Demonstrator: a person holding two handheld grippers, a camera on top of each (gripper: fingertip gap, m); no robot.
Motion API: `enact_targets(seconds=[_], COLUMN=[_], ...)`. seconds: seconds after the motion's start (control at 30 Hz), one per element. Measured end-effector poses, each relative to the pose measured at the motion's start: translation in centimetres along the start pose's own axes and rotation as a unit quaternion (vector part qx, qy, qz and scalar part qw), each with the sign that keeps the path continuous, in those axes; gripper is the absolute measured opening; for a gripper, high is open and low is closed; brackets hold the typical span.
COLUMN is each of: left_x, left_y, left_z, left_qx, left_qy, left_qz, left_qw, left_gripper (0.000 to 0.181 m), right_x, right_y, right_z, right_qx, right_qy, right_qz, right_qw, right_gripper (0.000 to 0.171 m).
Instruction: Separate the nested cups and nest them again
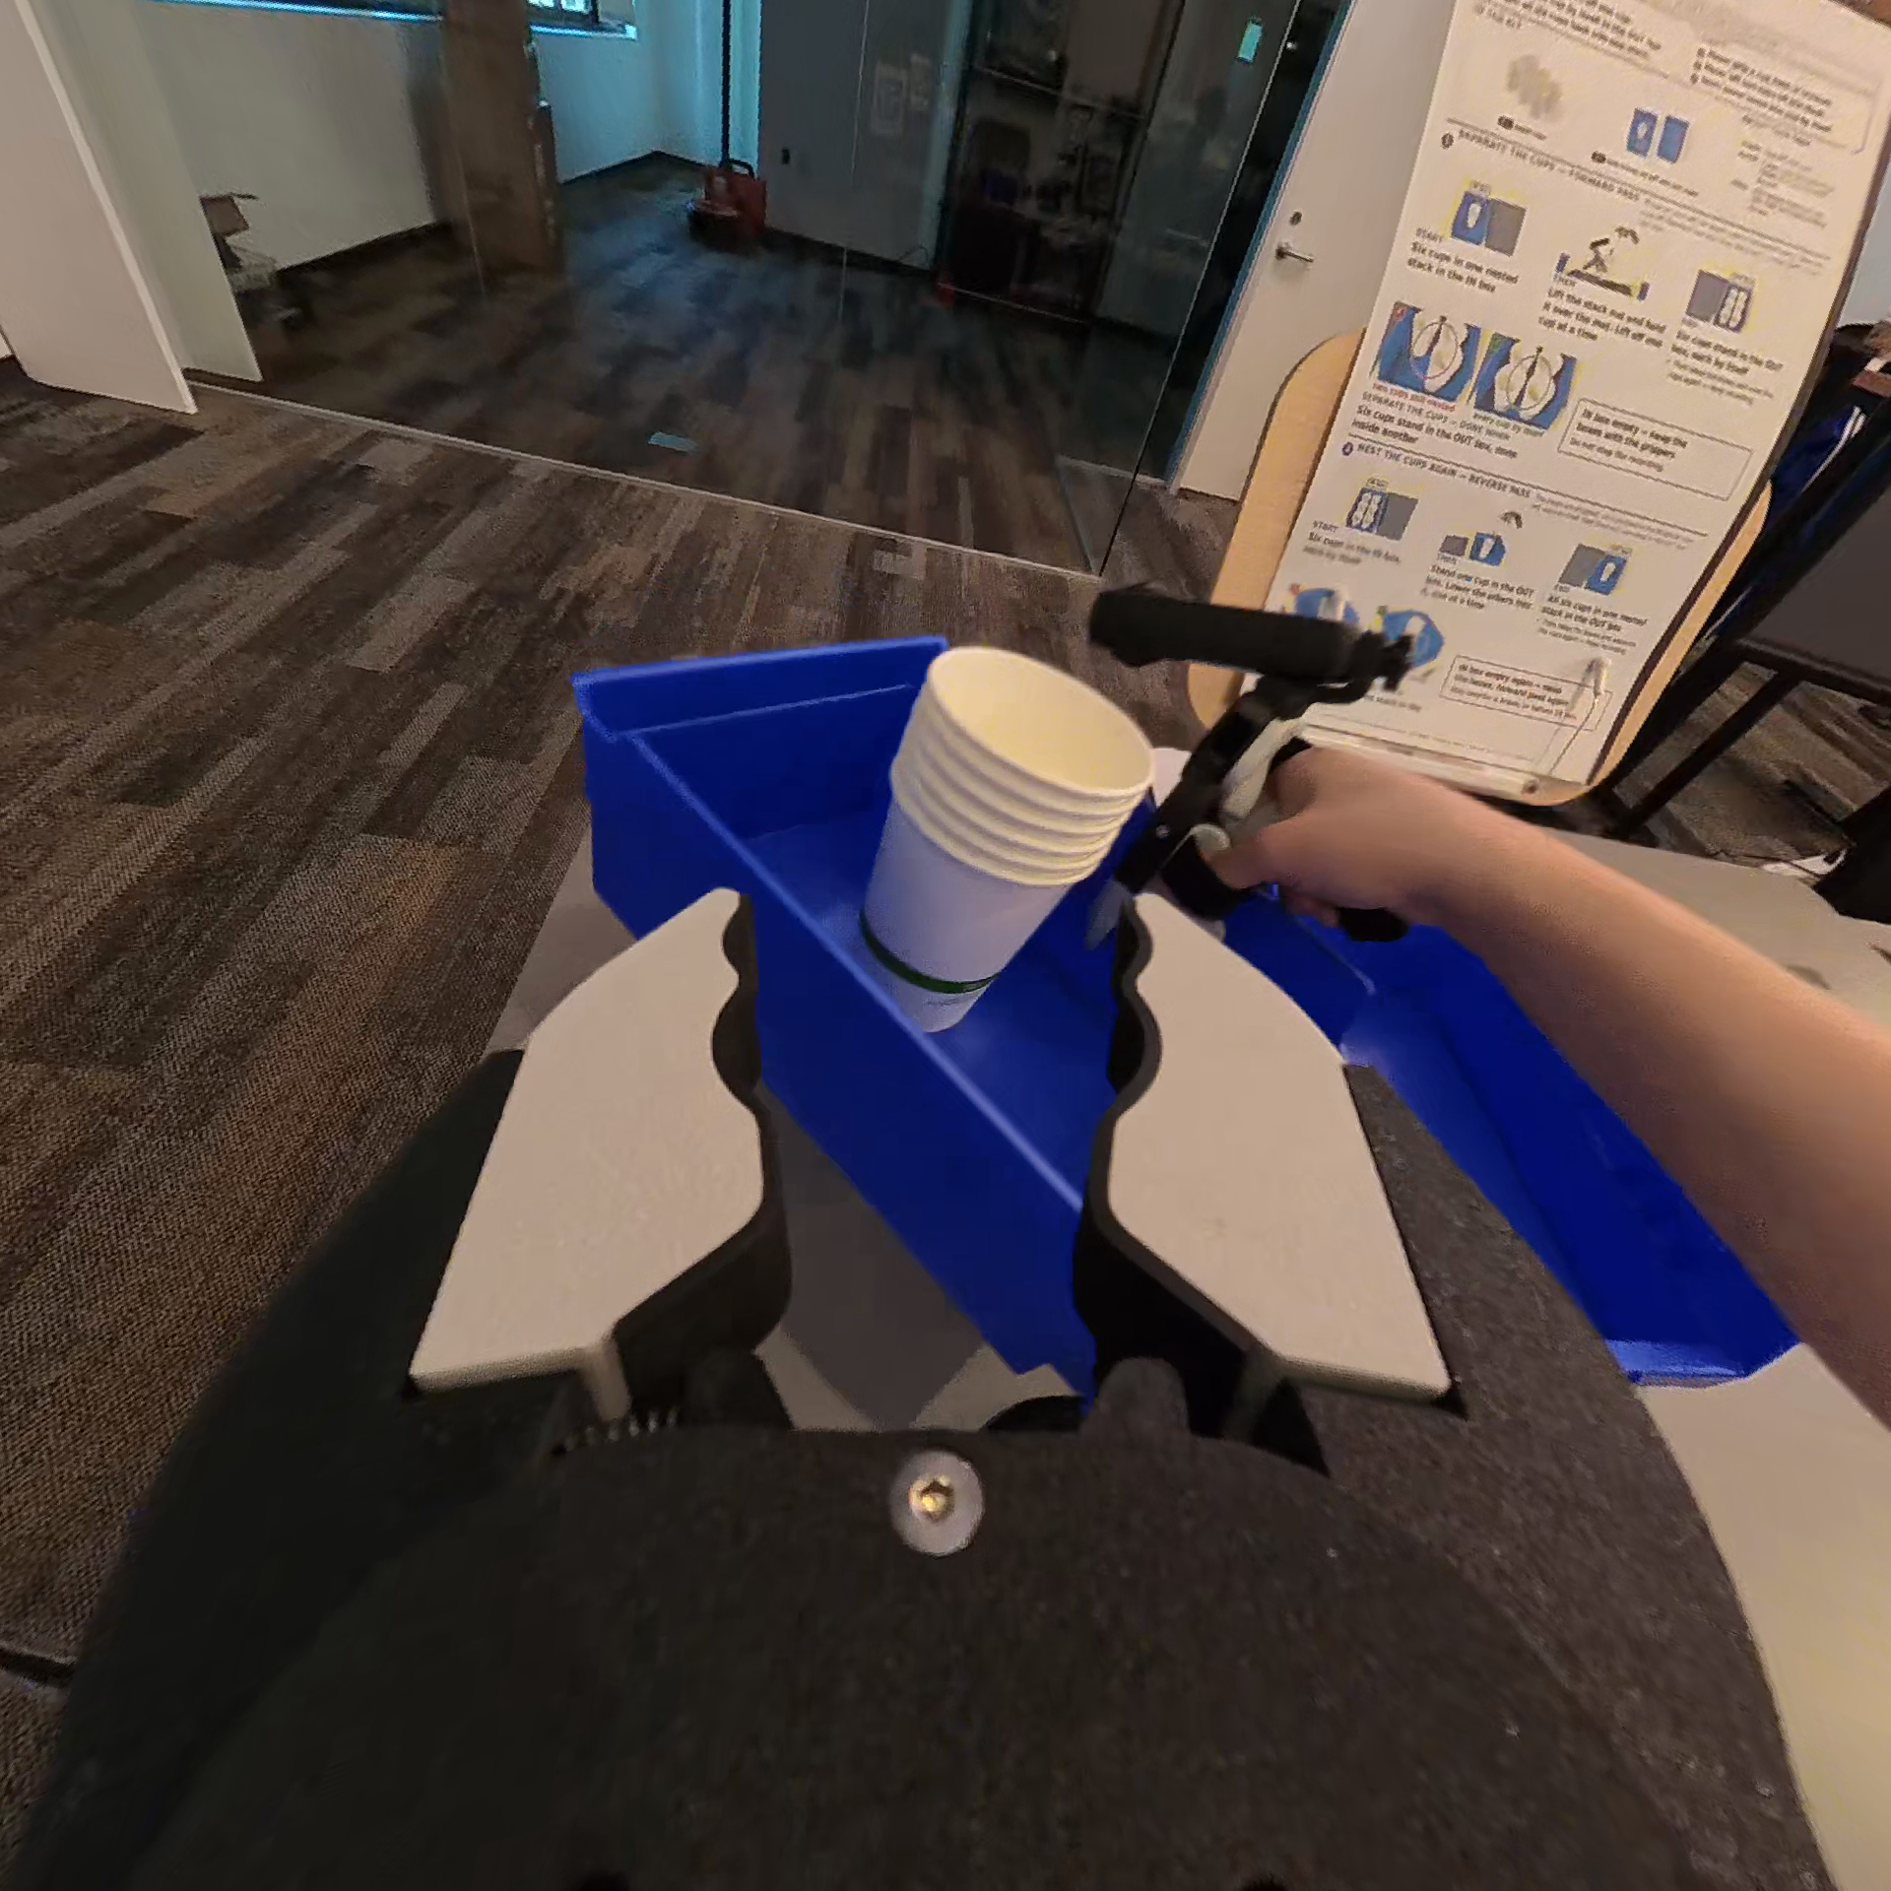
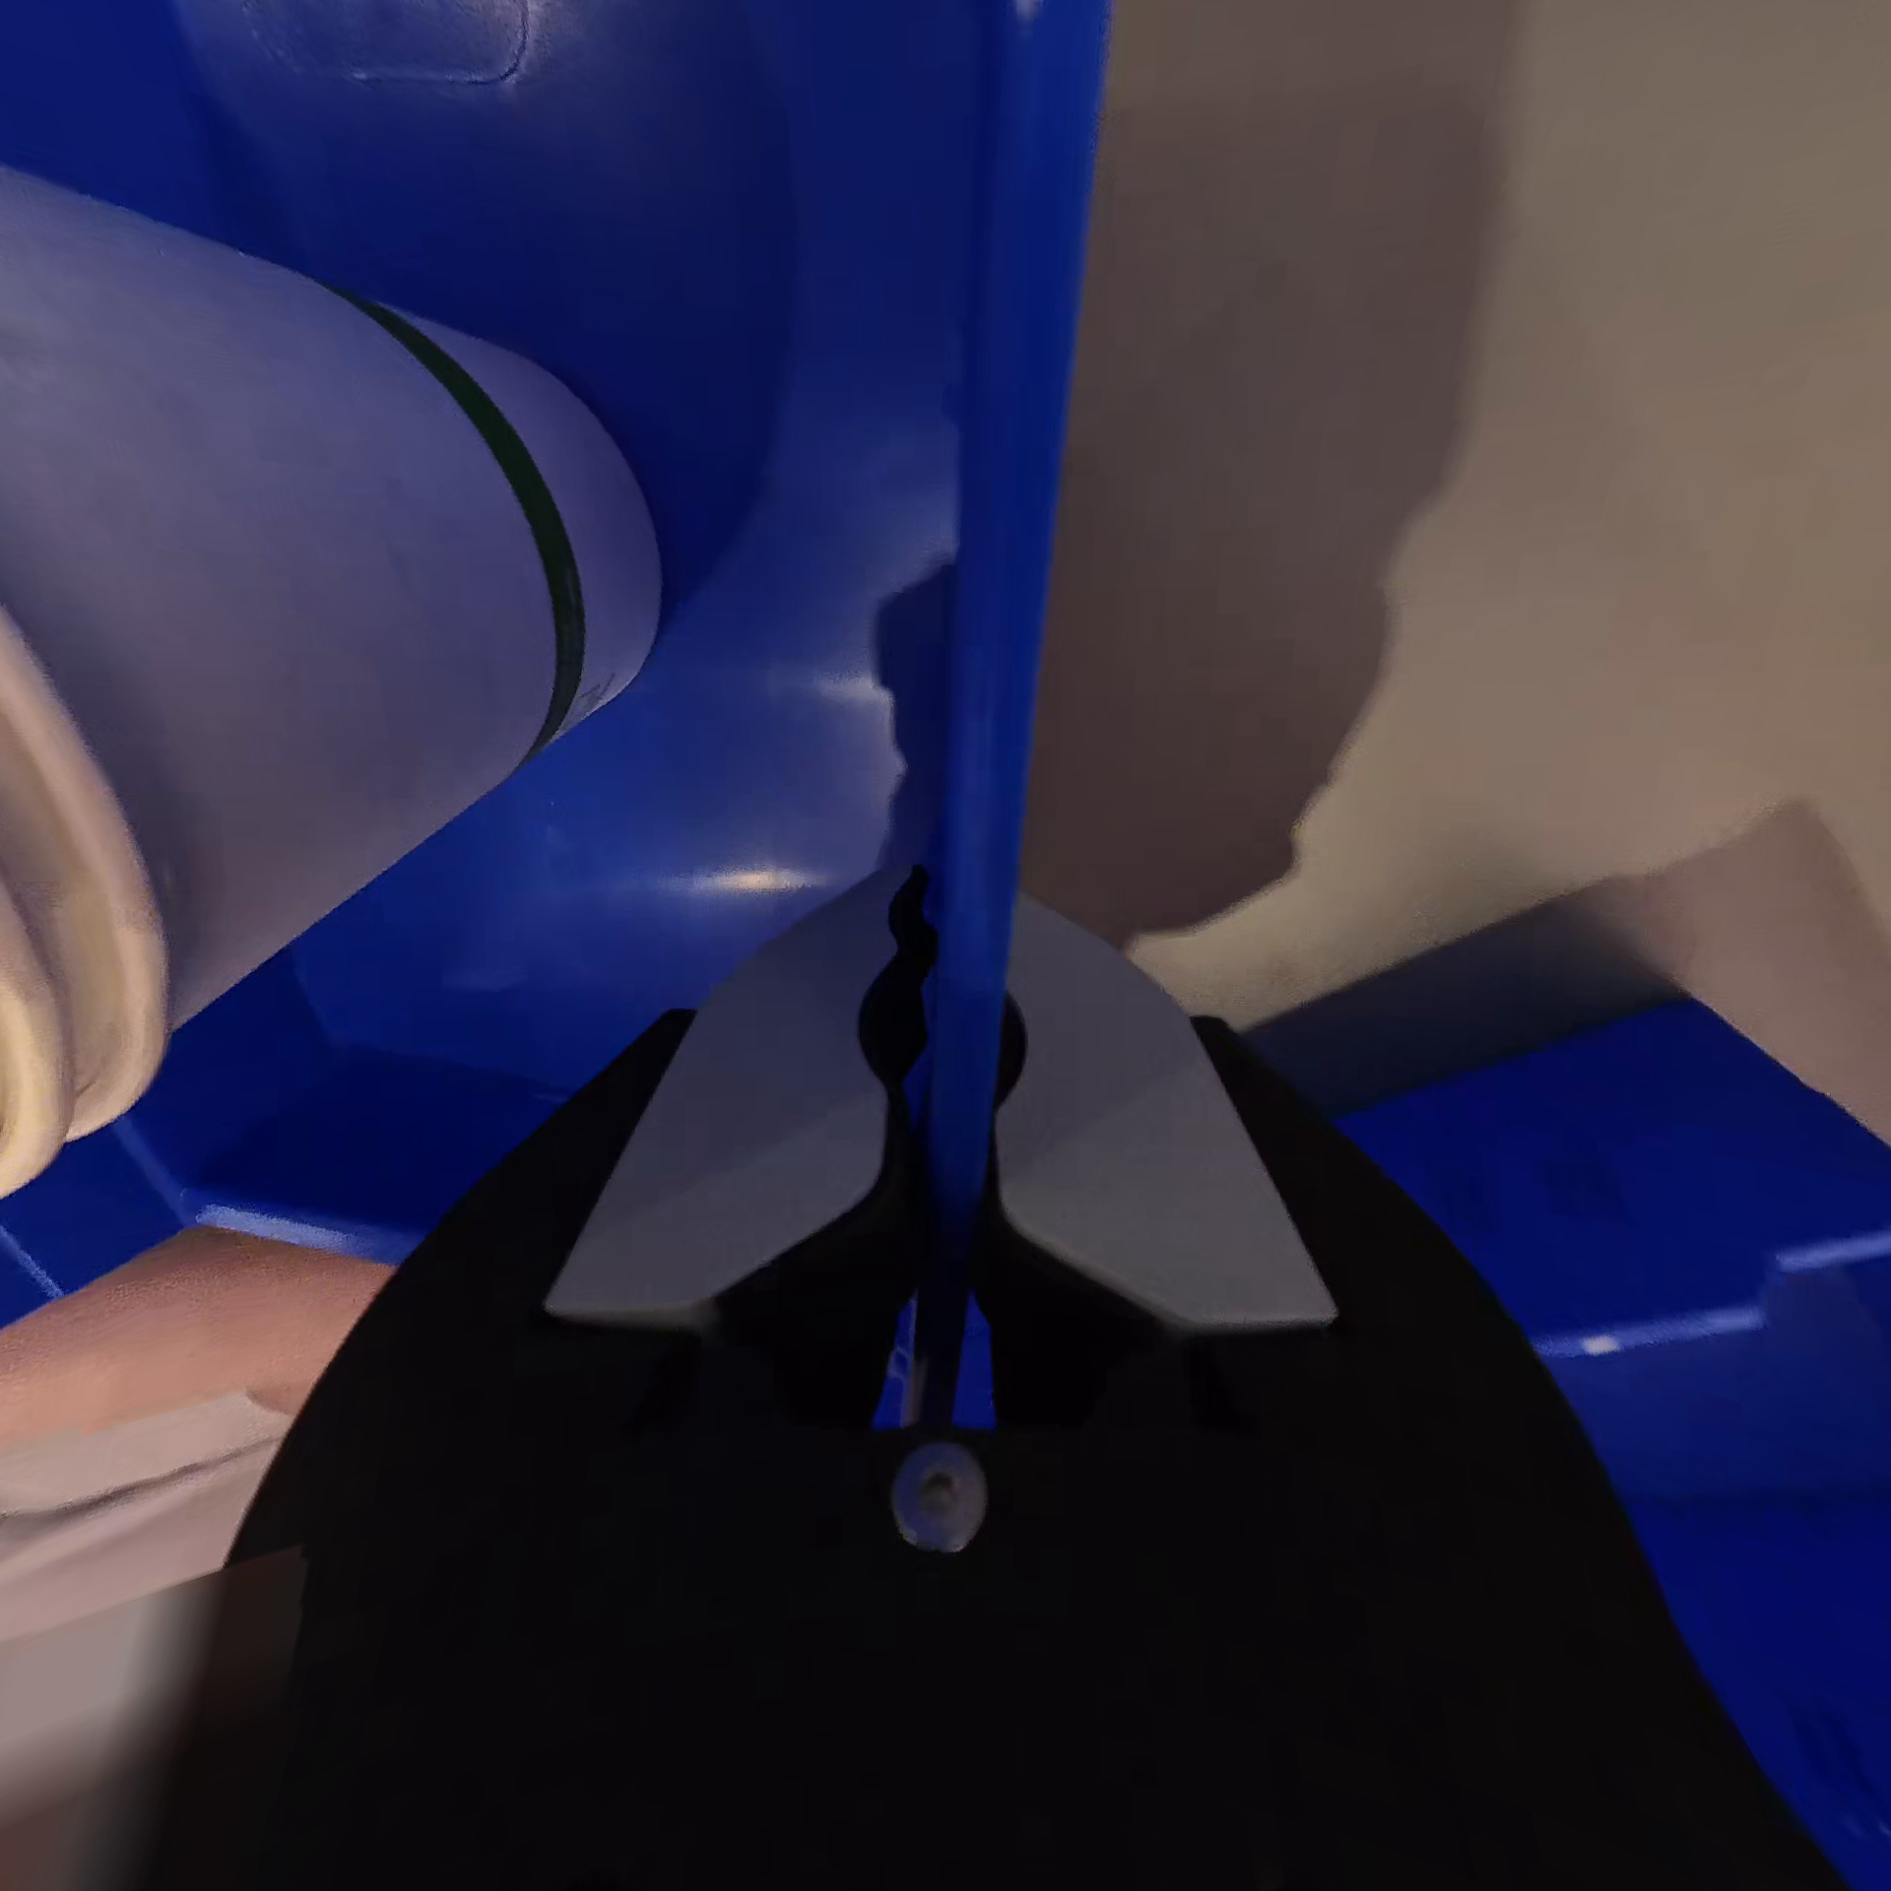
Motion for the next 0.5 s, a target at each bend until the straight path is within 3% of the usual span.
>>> enact_targets(seconds=[0.3, 0.43, 0.5], left_x=[0.0, 0.0, 0.0], left_y=[0.2, -0.1, -0.4], left_z=[-1.4, -1.8, -2.0], left_qx=[-0.023, -0.028, -0.029], left_qy=[0.017, 0.023, 0.03], left_qz=[0.002, -0.003, -0.008], left_qw=[1.0, 0.999, 0.999], left_gripper=[0.067, 0.067, 0.068], right_x=[-0.4, -0.7, -0.8], right_y=[-1.7, -1.8, -1.2], right_z=[-6.7, -7.0, -6.6], right_qx=[-0.027, -0.045, -0.037], right_qy=[0.017, 0.01, -0.006], right_qz=[-0.046, -0.05, -0.032], right_qw=[0.998, 0.998, 0.999], right_gripper=[0.005, 0.006, 0.018])
Point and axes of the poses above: each gripper's, where its closed fingertips meet, z back along the fingers, x out of its top, y = z × x across the jaws, the point moved 10 cm from there along z, back along the fingers, and after that the axes turned 1 degree about -y, right-handed, at the moved point
